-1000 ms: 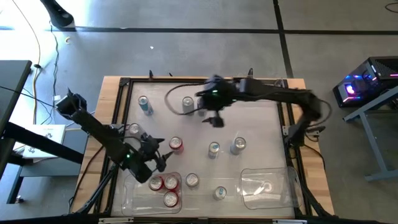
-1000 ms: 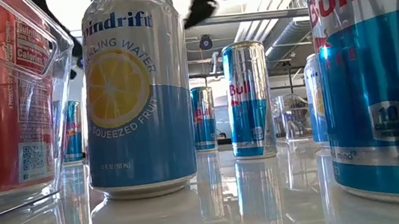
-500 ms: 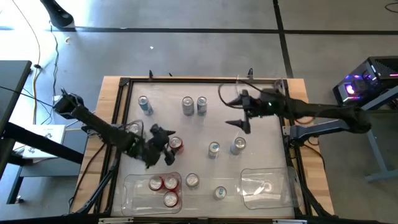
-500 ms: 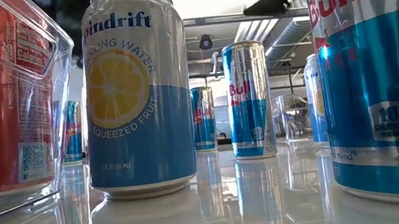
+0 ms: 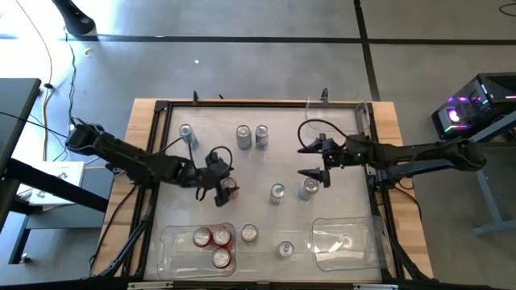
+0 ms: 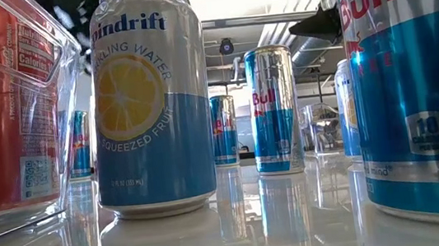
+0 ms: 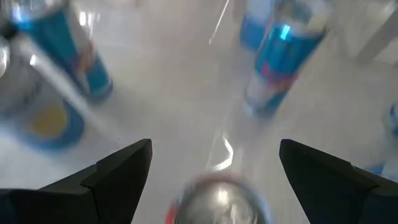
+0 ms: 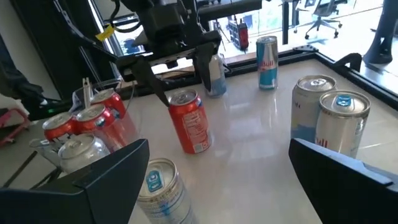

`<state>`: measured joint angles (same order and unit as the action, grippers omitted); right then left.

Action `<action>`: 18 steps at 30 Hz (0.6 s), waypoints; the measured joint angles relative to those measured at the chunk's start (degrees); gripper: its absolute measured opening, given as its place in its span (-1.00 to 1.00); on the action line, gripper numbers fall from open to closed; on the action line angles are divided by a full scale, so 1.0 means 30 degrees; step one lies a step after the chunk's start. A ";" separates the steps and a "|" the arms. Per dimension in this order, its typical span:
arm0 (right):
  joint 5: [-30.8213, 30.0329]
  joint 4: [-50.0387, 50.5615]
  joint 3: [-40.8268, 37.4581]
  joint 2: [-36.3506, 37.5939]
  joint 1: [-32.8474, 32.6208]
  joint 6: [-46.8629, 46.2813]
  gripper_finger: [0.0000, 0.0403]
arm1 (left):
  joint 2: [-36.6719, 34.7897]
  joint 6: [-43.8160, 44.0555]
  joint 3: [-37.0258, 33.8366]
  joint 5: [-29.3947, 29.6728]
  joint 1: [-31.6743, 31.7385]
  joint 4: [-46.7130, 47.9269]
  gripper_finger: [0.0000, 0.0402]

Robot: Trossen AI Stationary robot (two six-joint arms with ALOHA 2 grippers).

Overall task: Sort soda cans
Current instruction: Put the orange soda can into the bottom left transparent bin

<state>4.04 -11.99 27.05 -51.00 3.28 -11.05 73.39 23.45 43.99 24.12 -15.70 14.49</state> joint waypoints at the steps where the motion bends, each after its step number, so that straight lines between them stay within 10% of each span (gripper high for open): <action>1: -0.0167 0.0031 0.0000 0.0000 -0.0111 0.0147 0.90 | -0.0031 0.0516 -0.0007 0.0064 -0.0178 0.0508 0.74; 18: -0.0837 -0.0029 0.0007 0.0000 -0.1152 -0.0044 0.90 | 0.1605 0.2561 -0.0015 0.1632 -0.1377 0.1199 0.74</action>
<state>1.53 -12.08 27.07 -51.00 -0.18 -11.18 78.21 31.13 43.94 29.02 -19.84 18.09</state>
